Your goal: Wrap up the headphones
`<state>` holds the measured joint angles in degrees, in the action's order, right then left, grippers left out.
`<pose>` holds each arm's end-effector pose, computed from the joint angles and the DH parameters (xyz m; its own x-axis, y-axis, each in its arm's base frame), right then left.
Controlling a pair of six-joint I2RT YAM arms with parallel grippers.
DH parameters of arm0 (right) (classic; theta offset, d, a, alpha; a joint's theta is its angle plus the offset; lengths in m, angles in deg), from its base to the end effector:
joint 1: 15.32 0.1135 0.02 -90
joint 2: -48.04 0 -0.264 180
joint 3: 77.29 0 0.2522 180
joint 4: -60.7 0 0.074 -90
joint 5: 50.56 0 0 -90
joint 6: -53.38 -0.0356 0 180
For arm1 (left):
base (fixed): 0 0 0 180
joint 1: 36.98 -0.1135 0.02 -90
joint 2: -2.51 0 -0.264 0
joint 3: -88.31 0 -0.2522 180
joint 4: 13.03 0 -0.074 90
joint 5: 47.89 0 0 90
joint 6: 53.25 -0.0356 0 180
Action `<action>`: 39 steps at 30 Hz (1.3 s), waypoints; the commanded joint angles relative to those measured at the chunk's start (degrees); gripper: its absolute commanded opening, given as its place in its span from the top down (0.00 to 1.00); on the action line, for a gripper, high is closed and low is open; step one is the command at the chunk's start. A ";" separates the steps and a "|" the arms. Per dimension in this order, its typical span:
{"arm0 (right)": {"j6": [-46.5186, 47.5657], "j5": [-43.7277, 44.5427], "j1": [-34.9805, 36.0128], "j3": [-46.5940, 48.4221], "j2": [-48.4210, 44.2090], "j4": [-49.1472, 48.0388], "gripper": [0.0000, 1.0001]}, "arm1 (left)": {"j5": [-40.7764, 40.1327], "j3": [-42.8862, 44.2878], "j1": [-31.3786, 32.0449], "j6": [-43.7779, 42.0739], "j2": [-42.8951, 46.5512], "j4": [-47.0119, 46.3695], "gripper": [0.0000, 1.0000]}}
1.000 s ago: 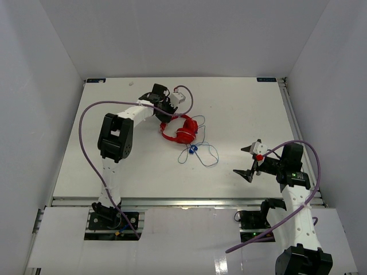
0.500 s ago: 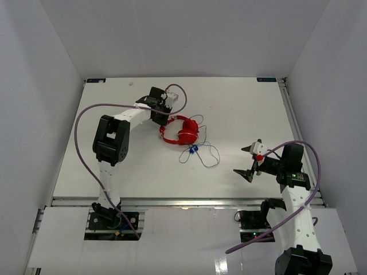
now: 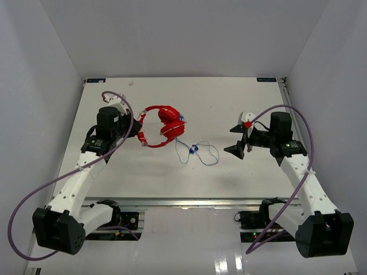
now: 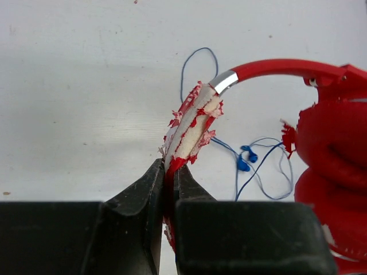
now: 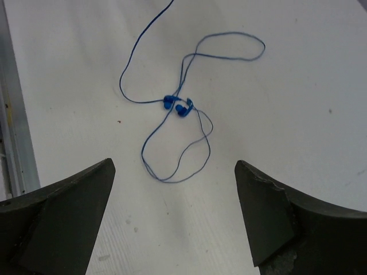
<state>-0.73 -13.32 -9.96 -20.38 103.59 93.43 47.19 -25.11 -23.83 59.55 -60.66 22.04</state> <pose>0.2008 0.0473 0.2874 0.0100 -0.3554 -0.9347 -0.8979 0.4082 -0.1648 0.2386 -0.0590 0.3066 -0.5874 -0.2591 -0.7667 0.0785 0.9246 -0.3727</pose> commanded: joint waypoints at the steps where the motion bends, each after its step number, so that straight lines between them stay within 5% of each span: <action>1: 12.47 -8.68 5.72 8.26 6.51 4.17 0.10 | 3.56 -1.71 0.13 5.81 5.51 -0.41 1.00; 12: -7.00 -6.40 16.80 7.65 19.84 -29.56 0.10 | 7.23 5.12 0.12 9.26 10.24 4.82 1.00; 18: -28.02 0.20 20.48 4.11 27.58 -55.08 0.10 | 10.21 9.63 0.14 10.75 10.23 6.39 1.00; 30: -56.79 -5.05 27.29 6.38 41.90 -81.68 0.09 | 14.79 18.37 0.18 17.18 9.76 6.94 1.00; 35: -59.15 -3.98 29.52 3.00 44.00 -86.63 0.03 | 13.90 23.32 0.12 19.81 8.70 5.94 1.00; 39: -58.25 -1.24 29.28 1.64 44.18 -83.94 0.37 | 10.62 26.50 0.12 25.13 7.65 4.59 1.00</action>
<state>-57.67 -16.88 19.51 -17.44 147.28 12.98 59.45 -3.97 -23.72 76.56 -53.32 31.70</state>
